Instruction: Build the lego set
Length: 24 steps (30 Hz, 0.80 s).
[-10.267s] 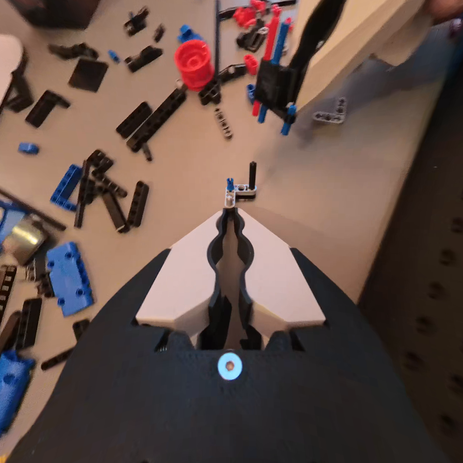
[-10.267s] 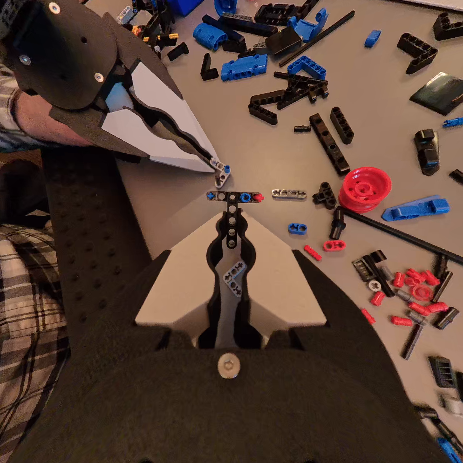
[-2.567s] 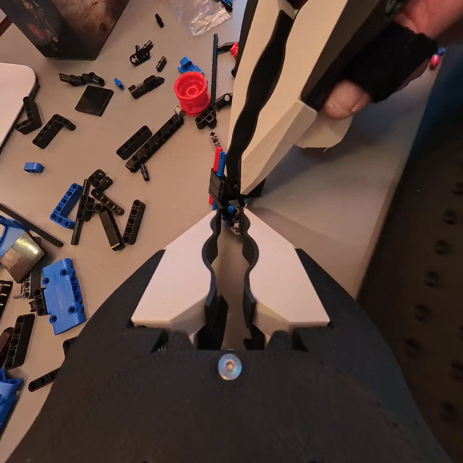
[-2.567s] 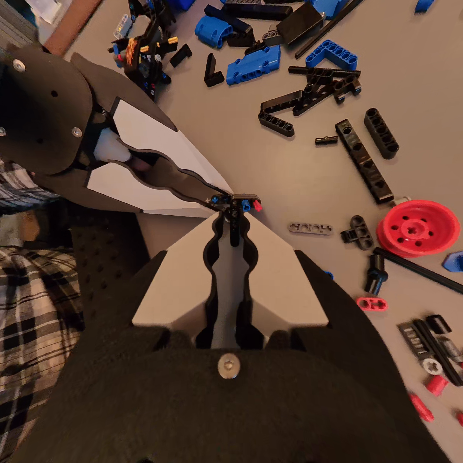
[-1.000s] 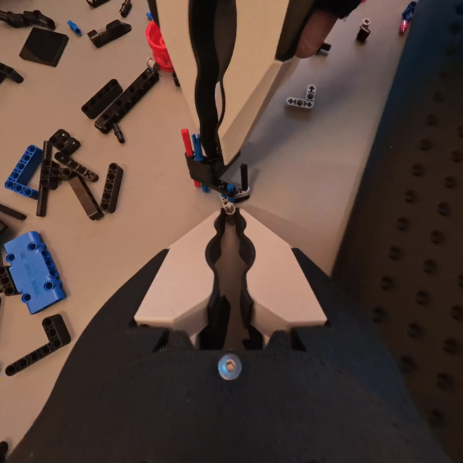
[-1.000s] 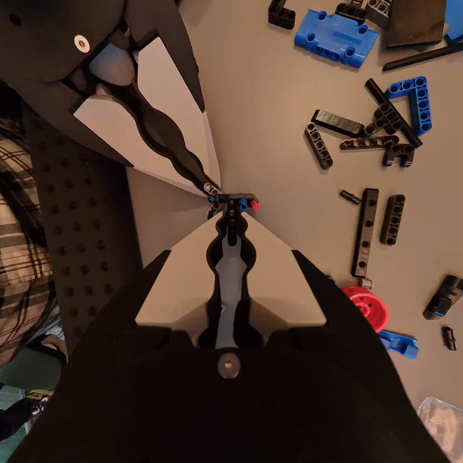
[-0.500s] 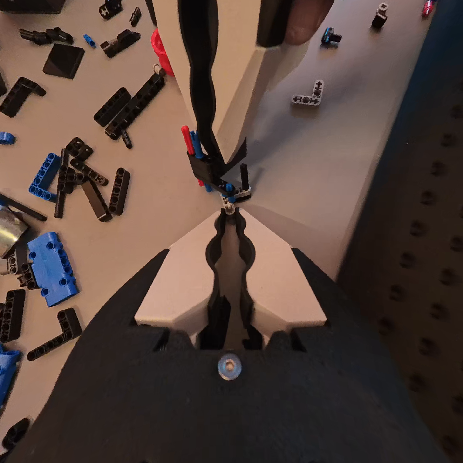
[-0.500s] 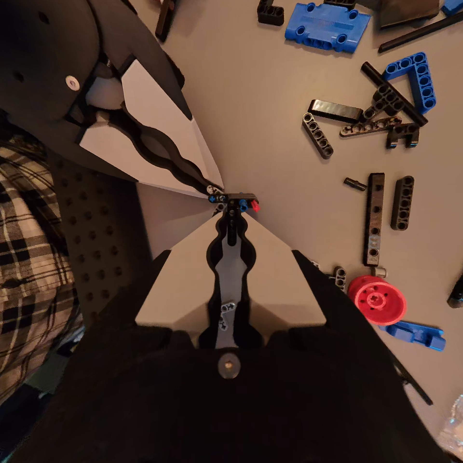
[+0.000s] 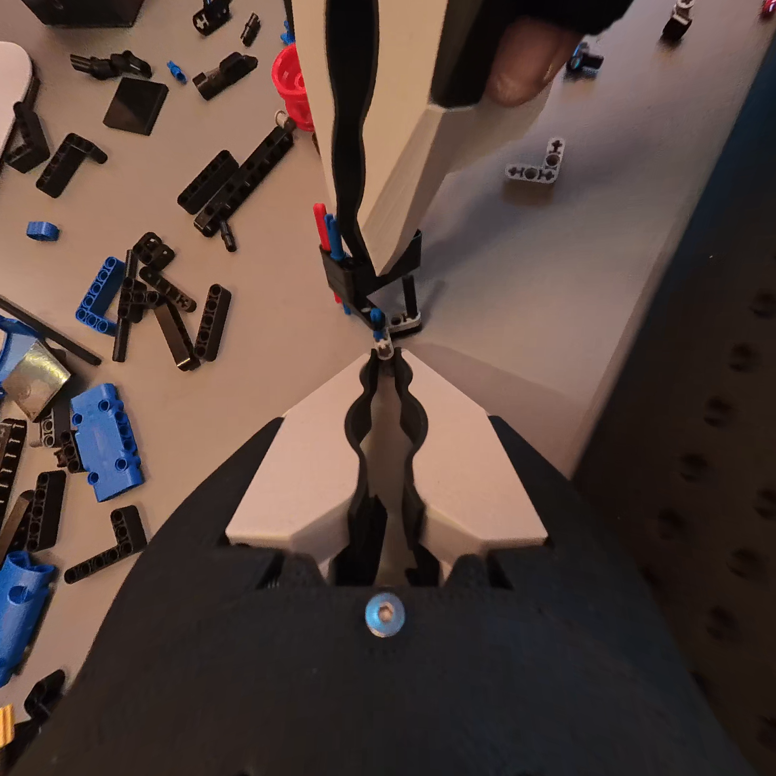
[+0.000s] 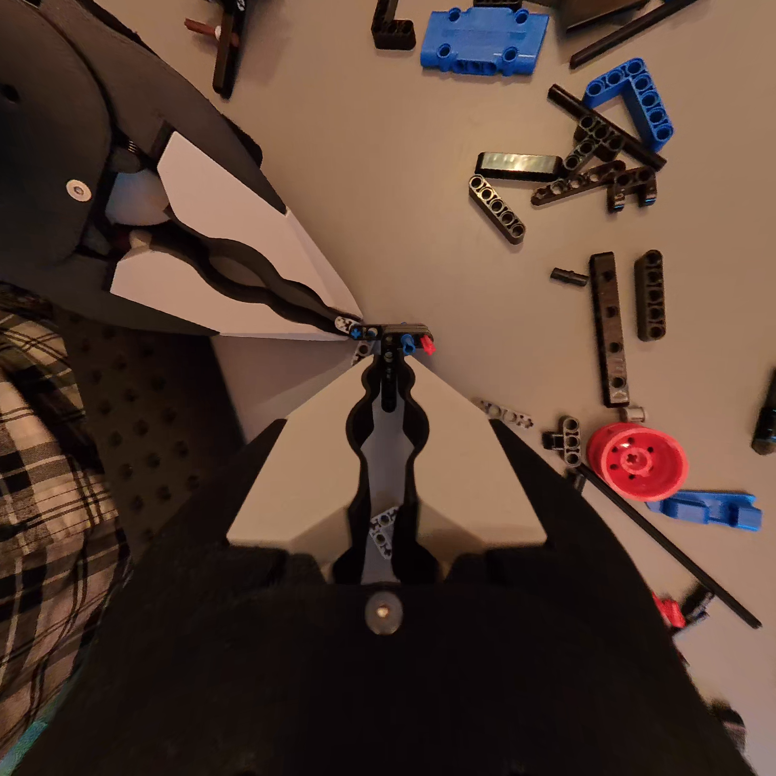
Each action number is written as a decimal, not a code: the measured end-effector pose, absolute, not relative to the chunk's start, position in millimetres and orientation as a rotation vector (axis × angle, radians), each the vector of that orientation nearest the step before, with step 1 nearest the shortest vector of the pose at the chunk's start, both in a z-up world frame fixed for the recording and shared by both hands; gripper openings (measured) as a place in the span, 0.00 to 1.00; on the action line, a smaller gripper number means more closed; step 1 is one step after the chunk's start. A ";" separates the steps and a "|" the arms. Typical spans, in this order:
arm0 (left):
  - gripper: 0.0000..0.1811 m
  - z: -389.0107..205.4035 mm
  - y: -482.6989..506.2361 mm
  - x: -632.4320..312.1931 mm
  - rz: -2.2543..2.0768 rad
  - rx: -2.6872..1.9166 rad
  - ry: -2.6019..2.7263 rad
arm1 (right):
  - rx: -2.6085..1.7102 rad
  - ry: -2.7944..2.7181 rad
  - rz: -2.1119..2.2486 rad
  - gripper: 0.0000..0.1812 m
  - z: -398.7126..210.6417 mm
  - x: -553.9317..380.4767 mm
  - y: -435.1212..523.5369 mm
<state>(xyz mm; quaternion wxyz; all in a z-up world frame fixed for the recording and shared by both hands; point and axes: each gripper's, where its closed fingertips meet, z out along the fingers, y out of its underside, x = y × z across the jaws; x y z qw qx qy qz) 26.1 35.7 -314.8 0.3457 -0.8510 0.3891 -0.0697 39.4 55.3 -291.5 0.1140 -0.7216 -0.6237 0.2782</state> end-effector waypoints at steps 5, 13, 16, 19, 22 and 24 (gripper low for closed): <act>0.03 -314.2 37.5 25.9 -0.159 -2.208 1.006 | -2.135 -1.813 0.796 0.03 -292.7 41.5 56.9; 0.03 -313.6 38.8 26.6 -0.160 -2.206 1.000 | -2.150 -1.781 0.797 0.03 -293.5 43.1 57.0; 0.03 -314.3 38.3 27.1 -0.164 -2.206 1.003 | -2.136 -1.786 0.814 0.04 -292.3 44.1 56.3; 0.03 -314.2 38.7 26.9 -0.166 -2.205 1.002 | -2.121 -1.790 0.847 0.06 -291.4 44.2 55.6; 0.03 -313.9 39.3 26.7 -0.167 -2.204 1.000 | -2.122 -1.794 0.850 0.05 -293.0 45.7 56.0; 0.03 -313.7 39.6 26.5 -0.167 -2.202 0.999 | -2.116 -1.794 0.854 0.07 -293.0 46.6 56.3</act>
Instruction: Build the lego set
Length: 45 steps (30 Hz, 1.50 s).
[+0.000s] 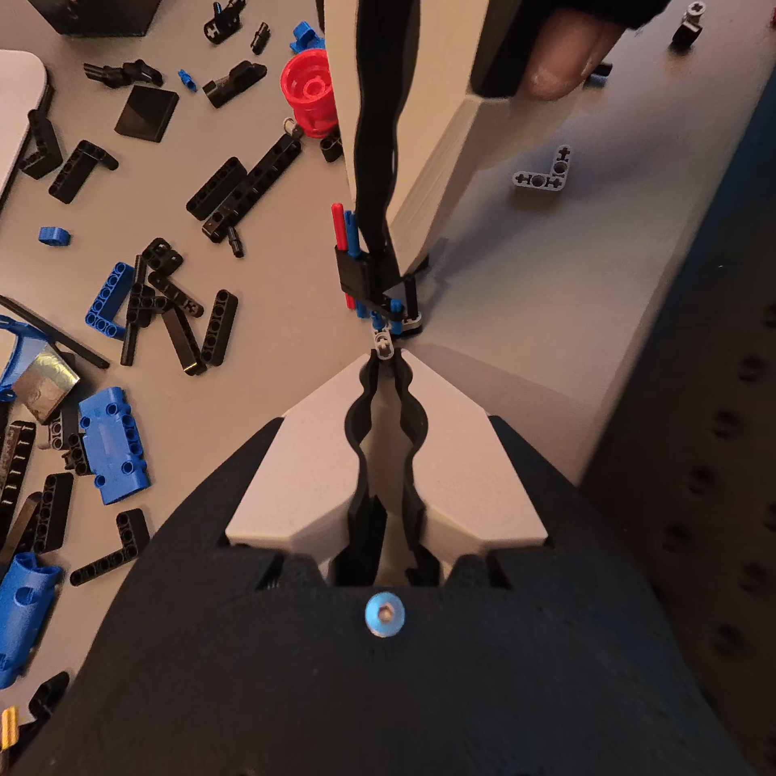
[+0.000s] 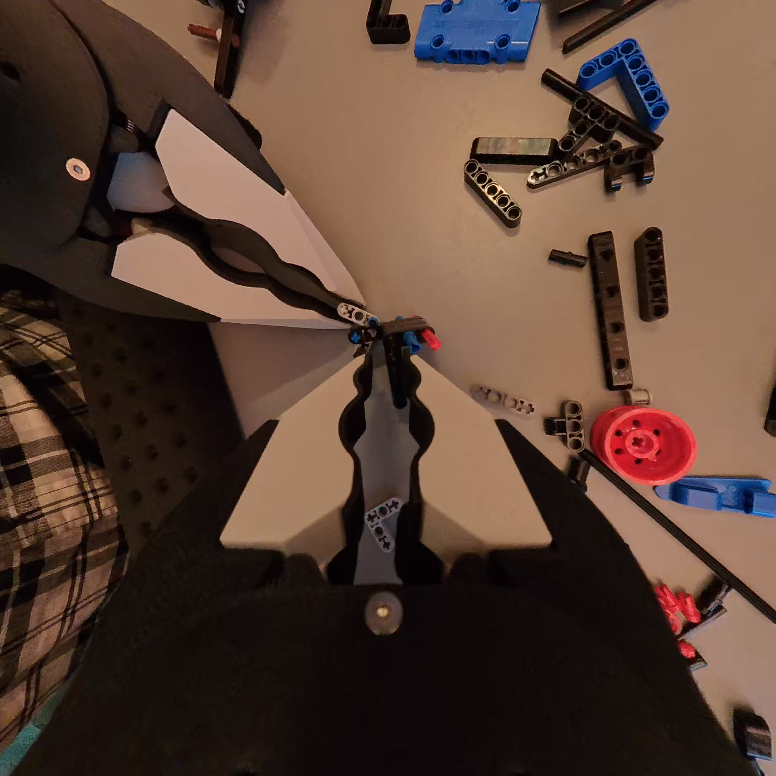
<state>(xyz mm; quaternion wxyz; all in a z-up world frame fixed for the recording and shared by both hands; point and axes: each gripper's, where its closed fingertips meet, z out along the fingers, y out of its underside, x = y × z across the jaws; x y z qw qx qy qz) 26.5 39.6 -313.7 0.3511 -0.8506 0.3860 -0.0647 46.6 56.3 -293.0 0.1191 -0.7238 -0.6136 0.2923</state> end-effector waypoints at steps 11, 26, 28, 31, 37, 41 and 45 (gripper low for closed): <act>0.03 -313.9 39.2 26.7 -0.184 -2.197 1.005 | -2.005 -1.879 0.790 0.17 -289.0 60.4 62.7; 0.03 -314.7 38.3 28.6 -0.243 -2.184 1.038 | -1.251 -2.376 0.546 0.27 -311.0 61.2 87.9; 0.03 -314.6 37.7 29.0 -0.263 -2.185 1.045 | -1.244 -2.363 0.612 0.22 -310.2 58.5 86.3; 0.11 -313.5 35.5 30.1 -0.310 -2.181 1.051 | -1.250 -2.341 0.678 0.21 -309.9 55.9 81.1; 0.20 -278.3 42.0 36.7 -0.463 -2.075 1.023 | -1.319 -2.307 0.654 0.21 -306.7 56.4 80.0; 0.10 -281.2 62.6 40.7 -0.264 -2.078 1.146 | -1.330 -2.298 0.640 0.21 -305.6 55.0 75.7; 0.04 -291.0 70.5 42.0 -0.210 -2.100 1.181 | -1.318 -2.298 0.633 0.21 -305.8 53.1 72.7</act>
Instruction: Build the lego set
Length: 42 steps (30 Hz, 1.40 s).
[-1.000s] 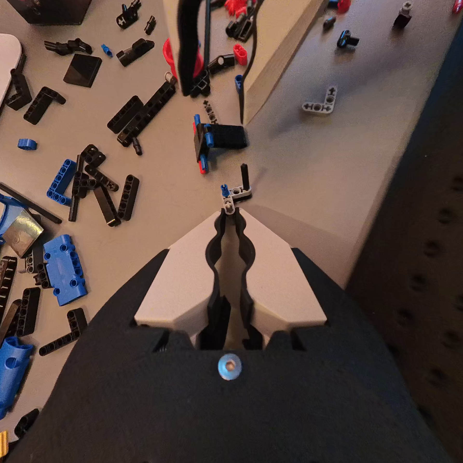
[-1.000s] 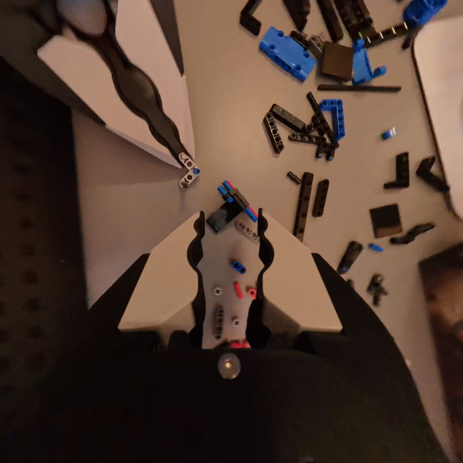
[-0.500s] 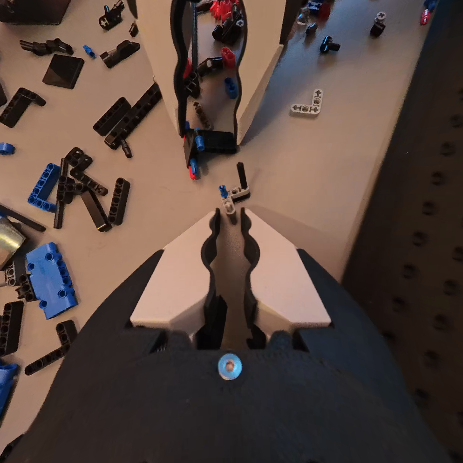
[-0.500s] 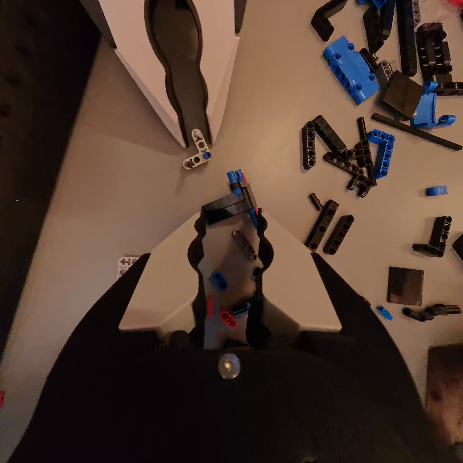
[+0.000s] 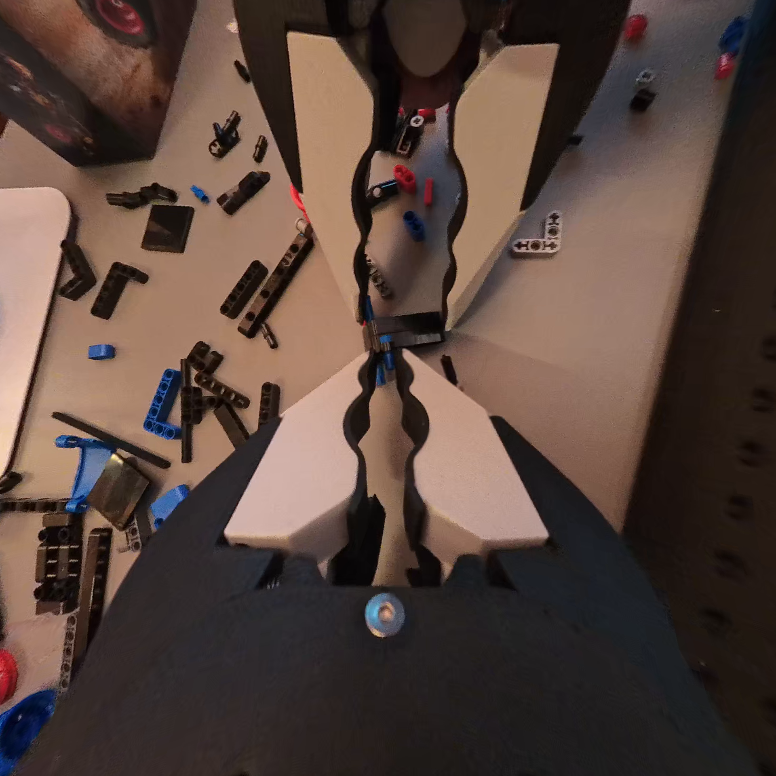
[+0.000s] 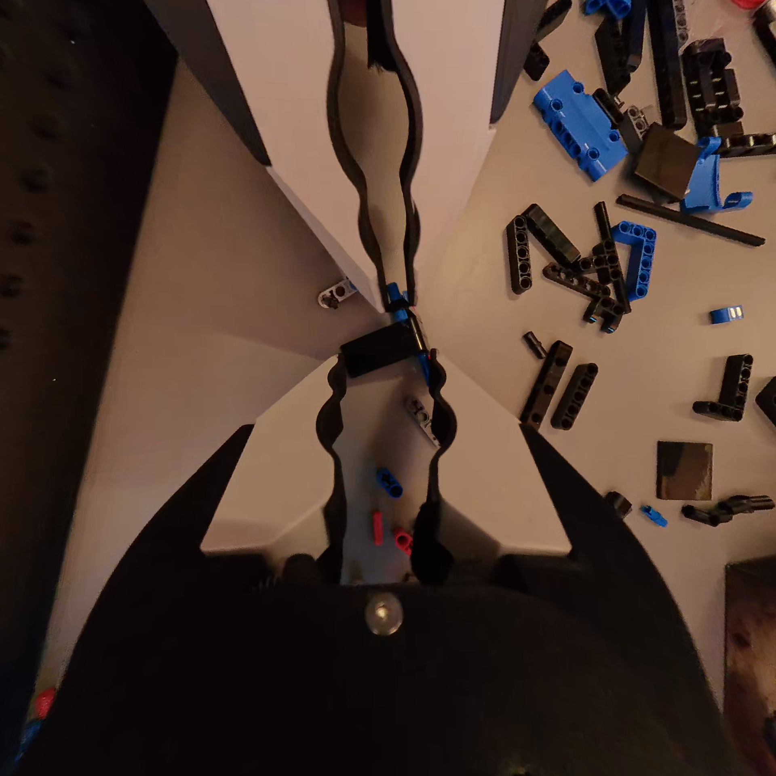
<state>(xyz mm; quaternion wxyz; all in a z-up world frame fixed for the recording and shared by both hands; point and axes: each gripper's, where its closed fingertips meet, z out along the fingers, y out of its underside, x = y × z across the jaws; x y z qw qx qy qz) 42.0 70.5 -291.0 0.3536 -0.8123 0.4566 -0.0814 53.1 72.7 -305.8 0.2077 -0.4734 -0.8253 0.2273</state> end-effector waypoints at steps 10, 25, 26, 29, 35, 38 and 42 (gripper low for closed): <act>0.03 -248.0 74.4 41.6 -0.420 -1.875 1.044 | -1.253 -2.162 0.904 0.30 -271.9 50.0 69.5; 0.21 -277.1 42.5 34.4 -0.610 -2.068 1.057 | -1.184 -2.333 0.679 0.23 -276.9 59.0 69.7; 0.22 -286.4 37.1 34.8 -0.609 -2.105 1.077 | -1.172 -2.370 0.654 0.22 -278.9 59.5 67.5; 0.19 -309.1 32.0 32.6 -0.560 -2.189 1.101 | -1.138 -2.450 0.619 0.22 -281.5 57.3 59.8; 0.03 -313.9 35.9 34.1 -0.559 -2.180 1.116 | -1.106 -2.588 0.464 0.22 -295.5 56.7 55.3; 0.03 -312.9 37.4 35.1 -0.566 -2.168 1.119 | -1.135 -2.622 0.463 0.22 -299.2 58.0 52.9; 0.03 -309.6 41.4 33.3 -0.530 -2.153 1.109 | -1.201 -2.624 0.493 0.22 -299.9 59.3 51.3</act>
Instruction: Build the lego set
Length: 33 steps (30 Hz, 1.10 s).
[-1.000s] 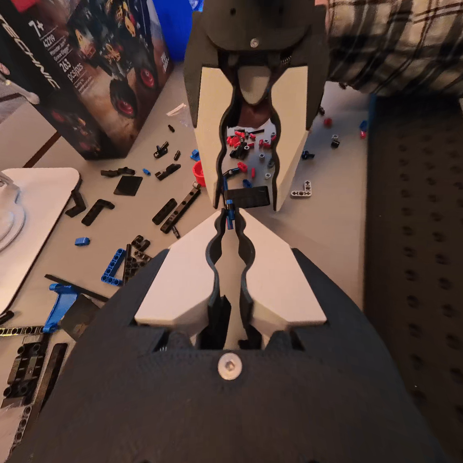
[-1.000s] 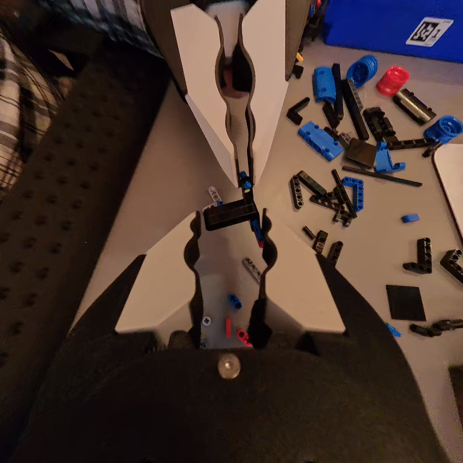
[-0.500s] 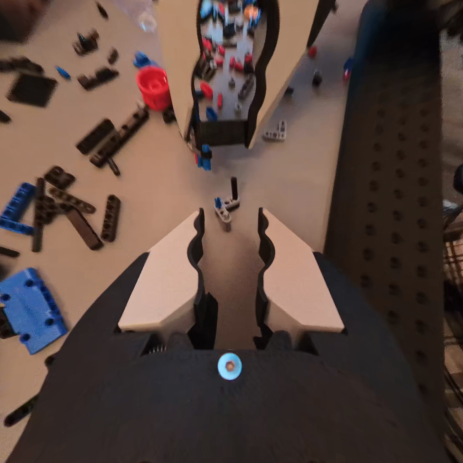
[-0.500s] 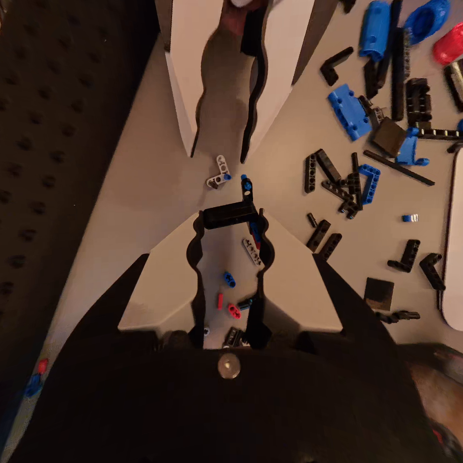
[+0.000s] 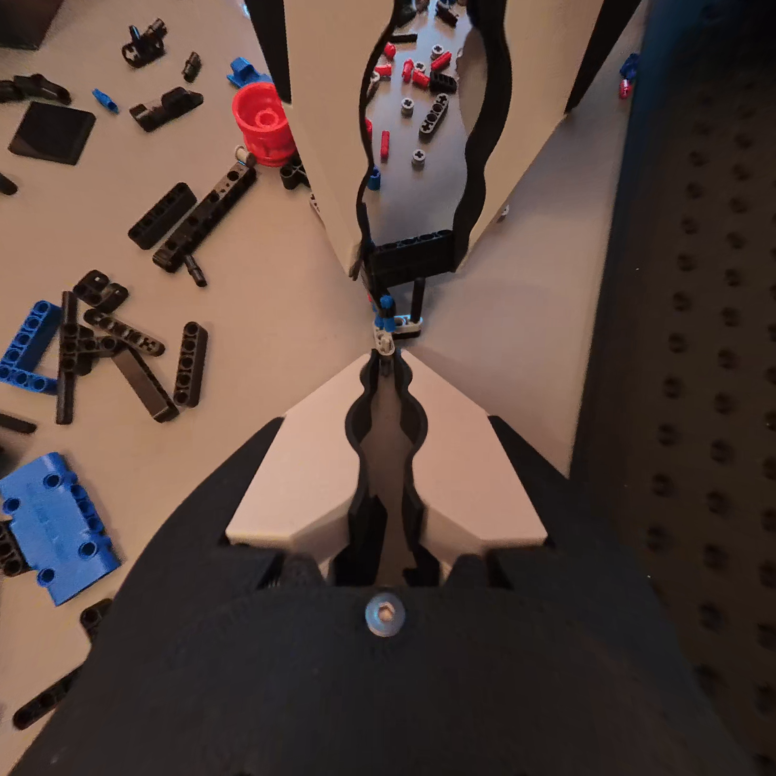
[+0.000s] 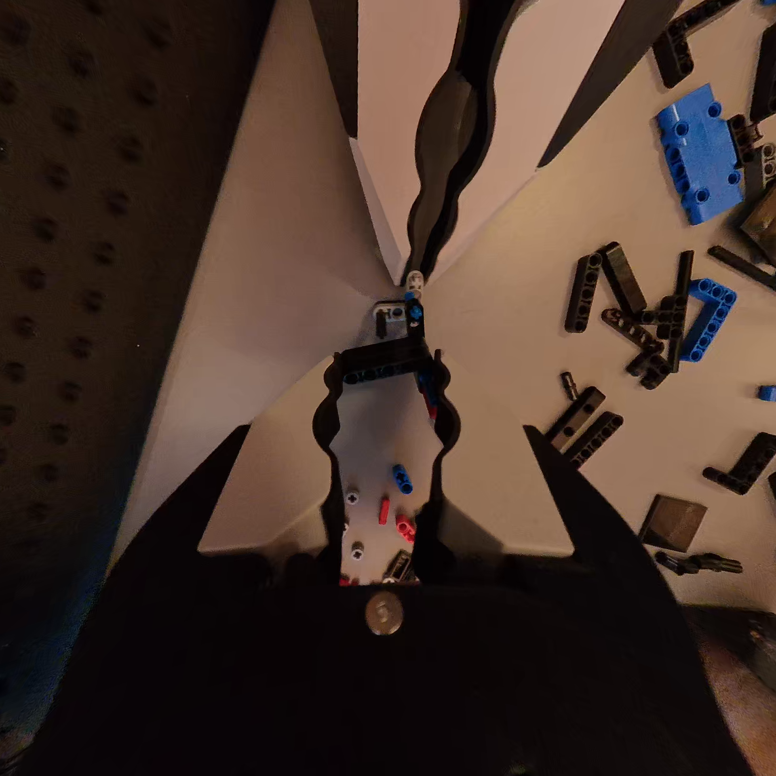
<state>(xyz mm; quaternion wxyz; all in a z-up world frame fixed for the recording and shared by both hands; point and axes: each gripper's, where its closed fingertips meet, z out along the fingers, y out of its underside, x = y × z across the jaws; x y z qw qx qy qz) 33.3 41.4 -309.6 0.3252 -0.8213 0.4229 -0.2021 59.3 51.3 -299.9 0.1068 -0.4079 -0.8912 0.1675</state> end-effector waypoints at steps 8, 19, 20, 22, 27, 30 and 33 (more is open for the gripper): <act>0.02 -307.5 44.3 32.7 -0.472 -2.154 1.102 | -1.263 -2.626 0.430 0.22 -299.5 61.1 48.6; 0.02 -305.7 45.4 33.7 -0.455 -2.153 1.112 | -1.288 -2.607 0.362 0.22 -298.3 61.6 53.8; 0.02 -305.3 45.1 34.2 -0.462 -2.152 1.111 | -1.291 -2.601 0.369 0.22 -297.6 61.3 53.6; 0.02 -305.3 45.3 34.1 -0.458 -2.152 1.112 | -1.294 -2.593 0.381 0.22 -296.6 60.3 53.4; 0.02 -303.8 45.6 34.8 -0.458 -2.144 1.111 | -1.303 -2.601 0.350 0.22 -299.8 61.0 54.6; 0.02 -304.2 45.3 34.9 -0.457 -2.145 1.112 | -1.302 -2.598 0.350 0.22 -299.7 60.7 54.3; 0.02 -305.6 44.1 34.8 -0.474 -2.150 1.109 | -1.303 -2.596 0.367 0.22 -299.5 60.4 52.9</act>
